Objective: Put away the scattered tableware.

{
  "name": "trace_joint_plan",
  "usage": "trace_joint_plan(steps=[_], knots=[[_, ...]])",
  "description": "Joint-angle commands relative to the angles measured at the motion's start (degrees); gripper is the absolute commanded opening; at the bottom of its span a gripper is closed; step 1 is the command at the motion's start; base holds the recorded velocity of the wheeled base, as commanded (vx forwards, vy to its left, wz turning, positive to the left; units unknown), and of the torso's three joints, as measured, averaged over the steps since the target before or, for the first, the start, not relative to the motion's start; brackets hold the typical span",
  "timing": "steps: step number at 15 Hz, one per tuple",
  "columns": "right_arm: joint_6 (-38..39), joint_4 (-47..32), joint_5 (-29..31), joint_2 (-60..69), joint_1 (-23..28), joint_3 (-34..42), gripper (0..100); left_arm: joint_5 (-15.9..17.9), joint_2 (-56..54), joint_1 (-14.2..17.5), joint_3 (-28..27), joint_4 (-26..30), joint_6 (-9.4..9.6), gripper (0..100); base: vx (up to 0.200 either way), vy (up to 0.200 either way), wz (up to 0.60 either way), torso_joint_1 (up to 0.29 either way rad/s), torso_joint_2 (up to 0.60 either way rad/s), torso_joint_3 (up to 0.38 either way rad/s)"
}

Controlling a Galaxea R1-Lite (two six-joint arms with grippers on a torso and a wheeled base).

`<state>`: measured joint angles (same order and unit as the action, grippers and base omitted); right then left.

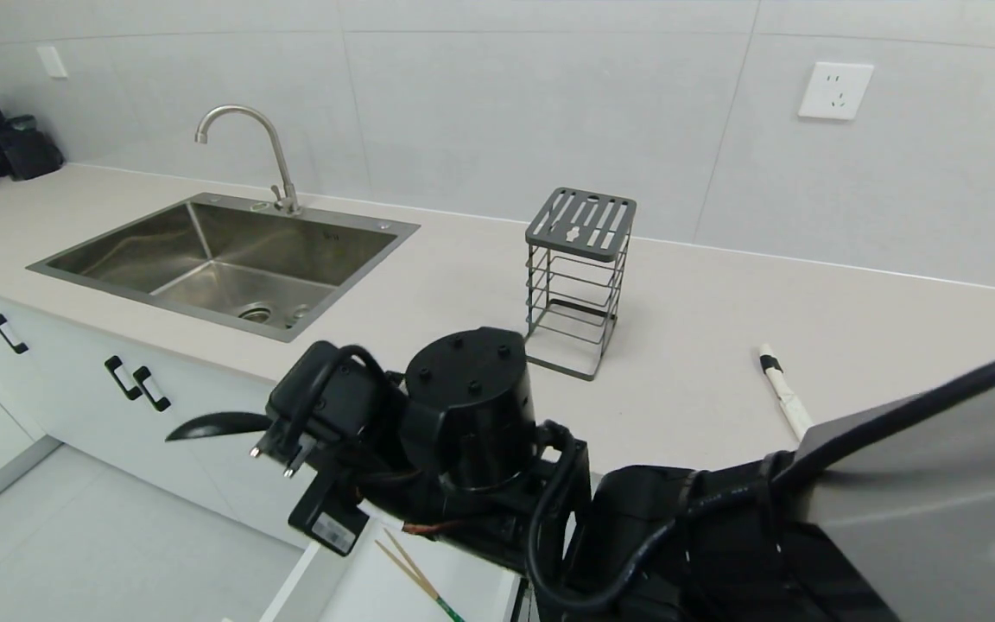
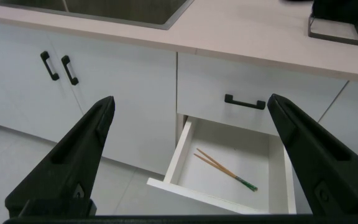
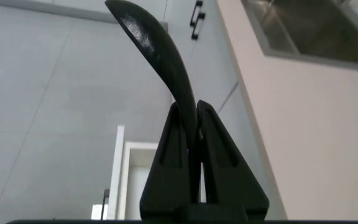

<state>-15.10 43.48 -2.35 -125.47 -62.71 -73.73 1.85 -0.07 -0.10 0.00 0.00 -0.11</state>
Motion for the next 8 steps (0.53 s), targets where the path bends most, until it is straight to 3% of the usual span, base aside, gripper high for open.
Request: trace_joint_plan(steps=[1,3,4,6,8], knots=[[-0.5,5.2,-0.5,0.1,1.3,-2.2,0,0.1,0.1,0.0,0.0,0.0,0.02,100,0.000,0.000,0.00,0.000,0.00,0.000],[12.1,7.0,0.2,-2.1,-2.4,-11.0,0,0.0,0.1,0.0,0.0,0.0,-0.07,100,0.000,0.000,0.00,0.000,0.00,0.000],[21.7,6.2,2.8,-2.2,-5.6,-10.5,0,0.1,0.1,0.0,0.0,0.0,-0.07,100,0.000,0.000,0.00,0.000,0.00,0.000],[18.7,2.2,8.1,1.1,-4.1,-3.1,0,0.1,0.1,0.0,0.0,0.0,-0.07,100,0.000,0.000,0.00,0.000,0.00,0.000],[17.8,3.2,8.2,2.1,-4.2,0.2,0,0.1,0.1,0.0,0.0,0.0,-0.07,100,0.000,0.000,0.00,0.000,0.00,0.000]])
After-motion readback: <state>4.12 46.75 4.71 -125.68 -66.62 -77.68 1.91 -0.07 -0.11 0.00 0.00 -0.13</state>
